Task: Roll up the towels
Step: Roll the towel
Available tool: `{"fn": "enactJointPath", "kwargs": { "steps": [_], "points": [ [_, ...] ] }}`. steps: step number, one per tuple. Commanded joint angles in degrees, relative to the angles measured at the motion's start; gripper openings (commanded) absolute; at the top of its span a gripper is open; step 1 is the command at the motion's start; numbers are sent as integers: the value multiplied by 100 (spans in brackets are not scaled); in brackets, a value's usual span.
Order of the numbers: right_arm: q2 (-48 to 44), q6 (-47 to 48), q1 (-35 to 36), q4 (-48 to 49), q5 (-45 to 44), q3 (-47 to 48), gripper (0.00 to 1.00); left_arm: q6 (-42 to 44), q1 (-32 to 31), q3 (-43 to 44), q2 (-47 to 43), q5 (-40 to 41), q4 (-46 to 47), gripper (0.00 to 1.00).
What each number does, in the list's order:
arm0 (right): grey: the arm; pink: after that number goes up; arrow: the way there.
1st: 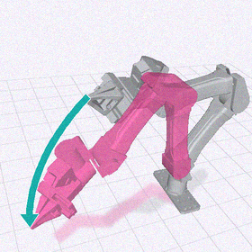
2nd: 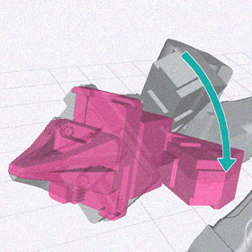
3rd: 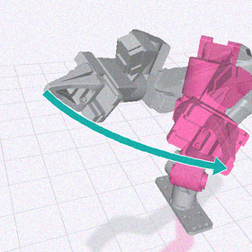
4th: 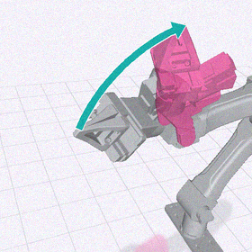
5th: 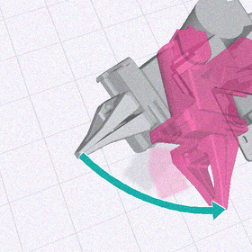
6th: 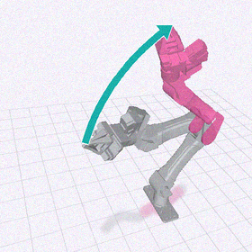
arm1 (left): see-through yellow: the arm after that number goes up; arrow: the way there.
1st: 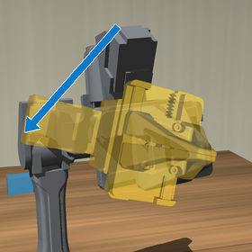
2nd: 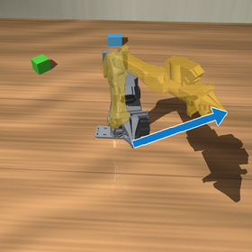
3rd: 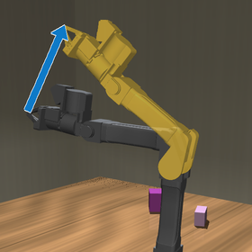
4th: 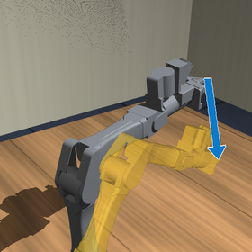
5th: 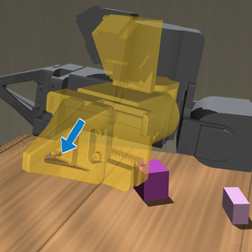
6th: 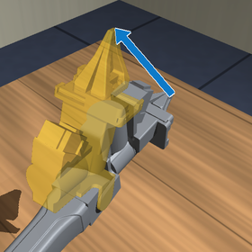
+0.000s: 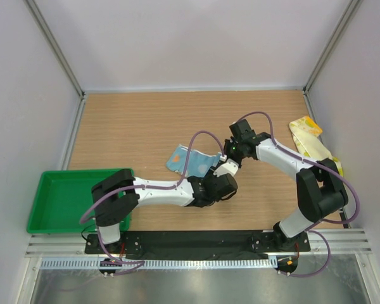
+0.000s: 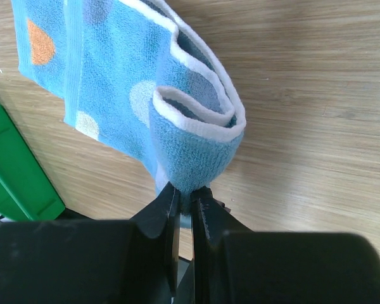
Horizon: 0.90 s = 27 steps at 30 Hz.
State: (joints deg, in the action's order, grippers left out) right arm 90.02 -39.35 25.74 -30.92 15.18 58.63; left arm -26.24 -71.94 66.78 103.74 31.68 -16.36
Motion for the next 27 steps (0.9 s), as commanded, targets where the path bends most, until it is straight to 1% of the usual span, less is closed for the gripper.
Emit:
{"fn": "enactJointPath", "kwargs": {
  "steps": [1, 13, 16, 19, 22, 23, 24, 26, 27],
  "points": [
    [-230, -28, 37, -134, 134, 219, 1, 84, -83, 318, 110, 611, 204, 48],
    [-222, -266, 63, -55, 705, 272, 1, 93, -127, 353, 401, 883, 212, 49],
    [-222, -275, 63, -90, 785, 289, 1, 66, -136, 283, 410, 945, 238, 46],
    [-213, -275, 72, -81, 872, 281, 1, 75, -136, 151, 348, 971, 370, 42],
    [-169, -283, 72, -72, 1013, 272, 1, 136, -127, 19, 270, 919, 475, 29],
    [-160, -283, 63, -64, 1057, 263, 1, 154, -127, 10, 260, 901, 502, 21],
    [-151, -283, 72, -72, 1066, 245, 1, 180, -127, 1, 252, 840, 520, 17],
    [-160, -283, 63, -72, 1066, 237, 1, 207, -127, 10, 208, 770, 528, 9],
    [-151, -283, 72, -64, 1057, 245, 1, 224, -127, 10, 182, 656, 529, 8]
  ]
}}
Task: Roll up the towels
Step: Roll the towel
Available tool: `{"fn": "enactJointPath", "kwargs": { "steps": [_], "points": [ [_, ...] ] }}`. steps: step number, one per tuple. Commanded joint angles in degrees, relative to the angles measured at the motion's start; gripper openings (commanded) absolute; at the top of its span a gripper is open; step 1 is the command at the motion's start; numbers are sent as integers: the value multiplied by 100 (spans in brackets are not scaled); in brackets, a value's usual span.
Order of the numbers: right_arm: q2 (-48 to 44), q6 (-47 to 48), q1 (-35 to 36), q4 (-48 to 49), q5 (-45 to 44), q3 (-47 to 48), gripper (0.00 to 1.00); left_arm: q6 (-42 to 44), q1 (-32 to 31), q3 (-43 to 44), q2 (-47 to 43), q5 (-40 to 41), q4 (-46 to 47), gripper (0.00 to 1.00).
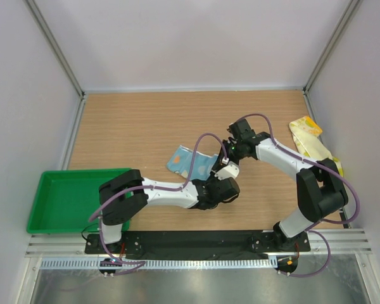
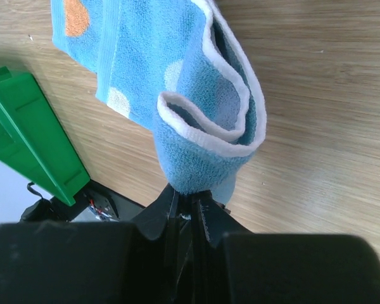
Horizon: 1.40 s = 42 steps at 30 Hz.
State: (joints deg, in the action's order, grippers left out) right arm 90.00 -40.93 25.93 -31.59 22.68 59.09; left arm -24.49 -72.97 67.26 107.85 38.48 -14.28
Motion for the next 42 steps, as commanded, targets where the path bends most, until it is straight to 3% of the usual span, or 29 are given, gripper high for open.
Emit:
{"fn": "enactJointPath", "kwargs": {
  "steps": [1, 4, 5, 8, 14, 30, 33, 34, 35, 42],
  "points": [
    [-140, -117, 52, -5, 290, 191, 3, 58, -16, -38, -273, -86, 321, 6],
    [-105, -21, 43, -154, 80, 261, 28, 58, -16, -90, -387, -410, 321, 2],
    [-70, 23, 52, -206, 18, 296, 45, 58, 2, -91, -423, -498, 312, 1],
    [53, 251, 43, -487, -359, 559, 59, -29, 54, -152, -554, -902, 295, 0],
    [466, 559, -115, -805, -721, 1131, 64, -223, 239, -293, -783, -1510, 338, 0],
    [844, 920, -536, -954, -1266, 1087, 62, -451, 775, -759, -1240, -1923, 409, 0],
    [809, 1034, -773, -1024, -1222, 1069, 41, -521, 880, -776, -1267, -2063, 409, 0],
    [783, 1052, -887, -1024, -1222, 1052, 19, -574, 907, -794, -1267, -2142, 426, 0],
    [757, 1069, -940, -1042, -1230, 1043, 13, -592, 942, -794, -1258, -2178, 435, 0],
    [572, 1157, -1240, -1226, -1634, 1052, 12, -592, 978, -715, -1170, -2494, 453, 0]
  ]
}}
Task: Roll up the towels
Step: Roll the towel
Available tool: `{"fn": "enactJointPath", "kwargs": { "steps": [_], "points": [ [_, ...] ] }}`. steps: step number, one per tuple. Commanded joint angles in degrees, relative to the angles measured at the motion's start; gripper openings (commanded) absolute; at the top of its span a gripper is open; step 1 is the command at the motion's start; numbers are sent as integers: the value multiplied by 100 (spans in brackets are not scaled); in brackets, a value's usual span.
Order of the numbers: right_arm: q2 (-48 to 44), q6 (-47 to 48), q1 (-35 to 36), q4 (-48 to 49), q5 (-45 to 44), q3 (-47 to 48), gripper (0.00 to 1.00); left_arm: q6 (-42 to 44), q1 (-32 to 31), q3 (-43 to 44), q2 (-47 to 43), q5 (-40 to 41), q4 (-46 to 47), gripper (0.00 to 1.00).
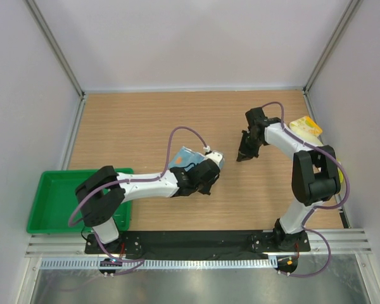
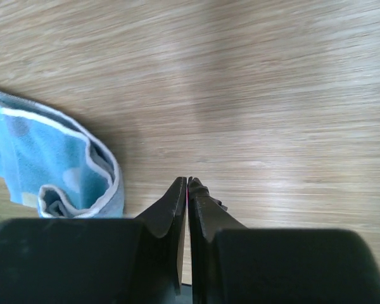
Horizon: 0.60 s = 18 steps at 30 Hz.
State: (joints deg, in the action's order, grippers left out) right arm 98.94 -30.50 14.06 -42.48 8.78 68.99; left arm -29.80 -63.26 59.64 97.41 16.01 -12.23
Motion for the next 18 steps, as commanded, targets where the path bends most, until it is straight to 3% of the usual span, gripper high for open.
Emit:
{"fn": "enactJointPath", "kwargs": {
  "steps": [1, 5, 8, 14, 18],
  "points": [
    [-383, 97, -53, -120, -288, 53, 12, -61, 7, 57, -117, -308, 265, 0],
    [-568, 18, -53, -33, -228, -8, 12, -245, 156, -48, -143, -879, 562, 0],
    [-726, -52, -62, 90, -70, -105, 11, -508, 463, -172, -73, -1896, 905, 0],
    [-1165, -219, -53, 880, 1151, -578, 8, -948, 921, -286, 278, -3103, 1197, 0],
    [-1386, -483, -53, 1636, 1846, -992, 6, -1562, 1307, -654, 437, -3858, 1960, 0]
  ]
}}
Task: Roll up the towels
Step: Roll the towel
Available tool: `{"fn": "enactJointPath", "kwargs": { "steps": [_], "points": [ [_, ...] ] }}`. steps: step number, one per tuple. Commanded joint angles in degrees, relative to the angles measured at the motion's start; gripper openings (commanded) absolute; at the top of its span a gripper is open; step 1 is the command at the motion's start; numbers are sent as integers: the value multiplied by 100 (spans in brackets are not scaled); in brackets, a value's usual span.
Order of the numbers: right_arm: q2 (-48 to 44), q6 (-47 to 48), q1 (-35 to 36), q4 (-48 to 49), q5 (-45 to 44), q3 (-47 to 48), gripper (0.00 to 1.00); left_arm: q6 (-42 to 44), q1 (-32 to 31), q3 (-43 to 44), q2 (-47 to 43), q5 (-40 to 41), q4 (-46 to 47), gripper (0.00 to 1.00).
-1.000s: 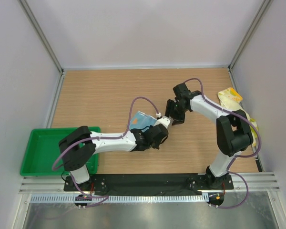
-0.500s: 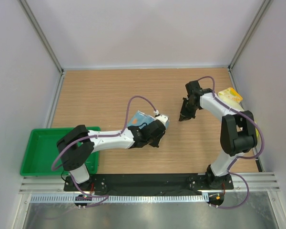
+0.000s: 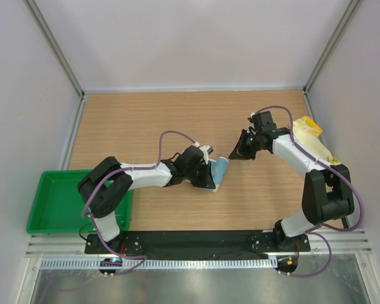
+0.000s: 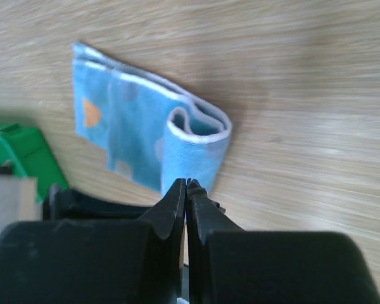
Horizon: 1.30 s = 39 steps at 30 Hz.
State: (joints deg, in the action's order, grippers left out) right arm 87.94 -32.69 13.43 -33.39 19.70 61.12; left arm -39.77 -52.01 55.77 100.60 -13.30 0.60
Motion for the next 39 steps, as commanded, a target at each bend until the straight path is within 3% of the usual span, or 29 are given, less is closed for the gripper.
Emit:
{"fn": "enactJointPath", "kwargs": {
  "steps": [1, 11, 19, 27, 34, 38, 39],
  "points": [
    [-304, -343, 28, 841, 937, -267, 6, -715, 339, -355, 135, -1042, 1035, 0],
    [-199, -853, 283, 2046, 1448, -996, 4, -2104, 964, -1085, 232, -1377, 1706, 0],
    [223, -1336, 441, 3512, 1879, -1462, 4, -2773, 1316, -1086, 434, -1710, 1390, 0],
    [1365, -1600, 705, 4603, 1844, -1595, 2, -2580, 1483, -954, 671, -1763, 1135, 0],
    [1788, -1443, 740, 4491, 1520, -1577, 1, -2159, 1562, -699, 768, -1799, 662, 1],
    [1841, -1223, 775, 4026, 1212, -1472, 1, -1684, 1562, -497, 585, -1457, -6, 10],
    [1849, -1170, 775, 3981, 1142, -1454, 1, -1492, 1562, -479, 532, -1239, -303, 16]
  ]
}}
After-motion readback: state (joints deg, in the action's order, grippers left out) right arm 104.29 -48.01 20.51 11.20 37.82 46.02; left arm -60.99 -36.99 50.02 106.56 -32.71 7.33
